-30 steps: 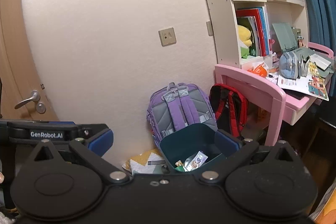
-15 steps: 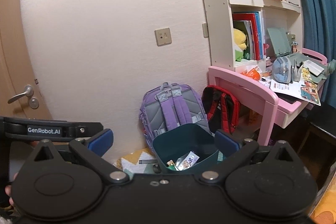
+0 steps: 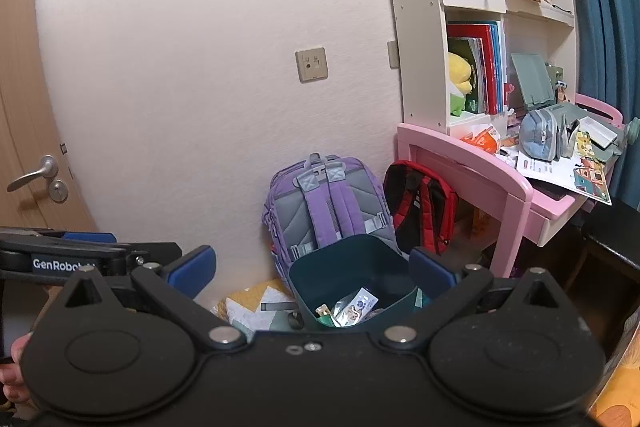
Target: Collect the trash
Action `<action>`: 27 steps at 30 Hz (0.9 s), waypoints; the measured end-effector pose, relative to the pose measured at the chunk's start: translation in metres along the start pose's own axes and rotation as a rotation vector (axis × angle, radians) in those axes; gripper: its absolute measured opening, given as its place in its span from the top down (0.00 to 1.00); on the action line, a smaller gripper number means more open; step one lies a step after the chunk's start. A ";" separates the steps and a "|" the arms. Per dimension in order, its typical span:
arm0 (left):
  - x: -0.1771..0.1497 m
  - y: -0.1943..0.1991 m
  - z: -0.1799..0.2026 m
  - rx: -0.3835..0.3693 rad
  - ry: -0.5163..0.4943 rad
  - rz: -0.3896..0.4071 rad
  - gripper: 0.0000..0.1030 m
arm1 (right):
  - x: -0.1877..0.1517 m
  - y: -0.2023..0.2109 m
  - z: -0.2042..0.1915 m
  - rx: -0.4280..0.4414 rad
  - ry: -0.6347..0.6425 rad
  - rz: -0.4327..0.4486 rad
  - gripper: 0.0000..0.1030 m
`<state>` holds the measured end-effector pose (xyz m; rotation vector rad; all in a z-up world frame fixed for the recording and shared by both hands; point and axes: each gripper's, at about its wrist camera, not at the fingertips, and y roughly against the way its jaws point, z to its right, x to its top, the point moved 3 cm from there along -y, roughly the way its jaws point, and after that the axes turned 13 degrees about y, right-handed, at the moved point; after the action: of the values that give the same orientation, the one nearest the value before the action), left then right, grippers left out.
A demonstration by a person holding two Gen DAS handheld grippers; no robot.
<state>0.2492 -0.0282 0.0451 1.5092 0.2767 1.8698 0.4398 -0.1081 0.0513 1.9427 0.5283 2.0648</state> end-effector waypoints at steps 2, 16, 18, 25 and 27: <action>0.000 0.000 0.000 0.002 0.000 0.001 0.00 | 0.001 -0.003 -0.001 -0.003 -0.001 -0.007 0.00; -0.009 -0.010 -0.005 -0.002 -0.003 -0.057 0.00 | -0.004 -0.018 0.002 0.009 -0.028 -0.052 0.00; -0.009 -0.012 -0.004 -0.003 -0.006 -0.062 0.00 | -0.006 -0.019 0.003 0.010 -0.033 -0.056 0.00; -0.010 -0.018 -0.001 -0.009 -0.005 -0.074 0.00 | -0.010 -0.018 0.009 0.006 -0.045 -0.062 0.00; -0.010 -0.022 0.001 -0.011 -0.004 -0.079 0.00 | -0.011 -0.019 0.012 0.005 -0.048 -0.065 0.00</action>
<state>0.2590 -0.0187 0.0256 1.4739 0.3193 1.8030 0.4510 -0.0944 0.0334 1.9464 0.5789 1.9738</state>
